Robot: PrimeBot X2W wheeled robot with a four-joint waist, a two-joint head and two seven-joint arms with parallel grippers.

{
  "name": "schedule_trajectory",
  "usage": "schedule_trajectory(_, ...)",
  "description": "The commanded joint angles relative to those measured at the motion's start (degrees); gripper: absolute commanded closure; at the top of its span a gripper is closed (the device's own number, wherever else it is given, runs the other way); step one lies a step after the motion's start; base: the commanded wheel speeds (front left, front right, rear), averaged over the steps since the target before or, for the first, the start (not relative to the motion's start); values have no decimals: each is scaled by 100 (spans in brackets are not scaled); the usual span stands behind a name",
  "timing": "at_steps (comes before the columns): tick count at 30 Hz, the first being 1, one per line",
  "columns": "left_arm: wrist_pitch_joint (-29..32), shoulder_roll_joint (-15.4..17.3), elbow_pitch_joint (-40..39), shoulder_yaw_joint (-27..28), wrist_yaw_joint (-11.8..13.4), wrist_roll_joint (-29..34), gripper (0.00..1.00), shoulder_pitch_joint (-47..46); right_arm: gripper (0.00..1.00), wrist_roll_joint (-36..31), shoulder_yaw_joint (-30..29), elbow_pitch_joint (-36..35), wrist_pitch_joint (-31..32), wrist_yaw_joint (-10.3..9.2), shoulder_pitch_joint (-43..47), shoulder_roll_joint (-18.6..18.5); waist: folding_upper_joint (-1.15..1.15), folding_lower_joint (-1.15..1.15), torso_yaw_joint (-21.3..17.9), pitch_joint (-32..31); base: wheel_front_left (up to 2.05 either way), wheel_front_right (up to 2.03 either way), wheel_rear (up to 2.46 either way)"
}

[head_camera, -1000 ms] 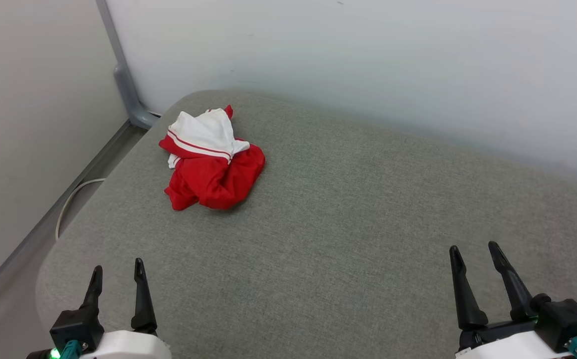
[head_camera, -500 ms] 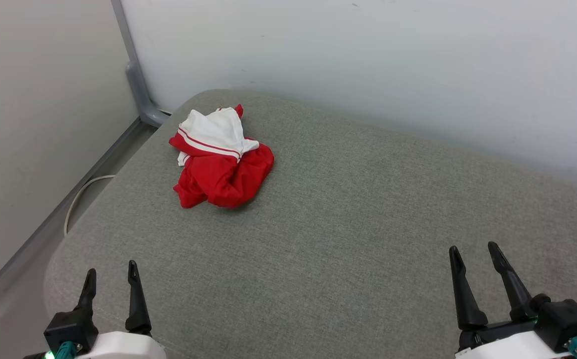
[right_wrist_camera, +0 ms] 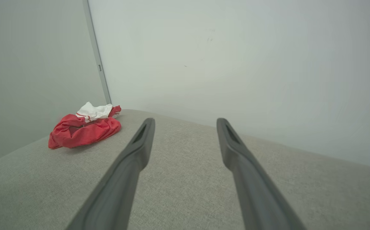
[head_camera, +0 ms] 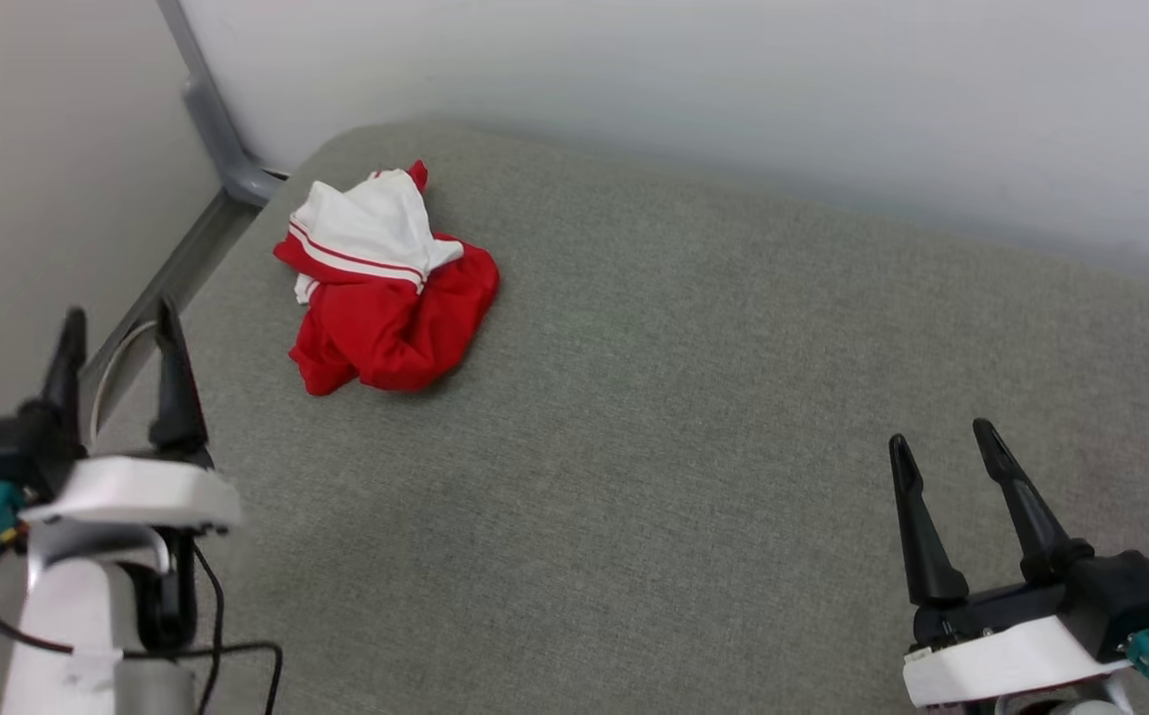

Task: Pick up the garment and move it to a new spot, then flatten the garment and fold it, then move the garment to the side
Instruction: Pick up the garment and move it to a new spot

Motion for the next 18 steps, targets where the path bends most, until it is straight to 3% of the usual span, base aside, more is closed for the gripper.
schedule_trajectory(1, -16, 125, 51, 64, -58, 30, 0, -429, 0, -75, -16, -83, -12, -4, -168, 7, 0, 0, -248, 393, 0, 0, 0)
schedule_trajectory(11, -15, 806, 717, 74, -249, -219, 0, -2091, 0, -357, -48, -400, -12, -4, -519, 6, 0, 0, -676, 1163, 0, 0, 0)
schedule_trajectory(14, 38, 1128, 1133, -149, -285, -338, 0, -2567, 0, -455, -81, -530, -12, -4, -572, 6, 0, 0, -794, 1349, 0, 0, 0)
schedule_trajectory(18, 541, 1494, 1597, -750, -289, -721, 0, -3046, 0, -522, -109, -688, -12, -4, -648, 6, 0, 0, -919, 1525, 0, 0, 0)
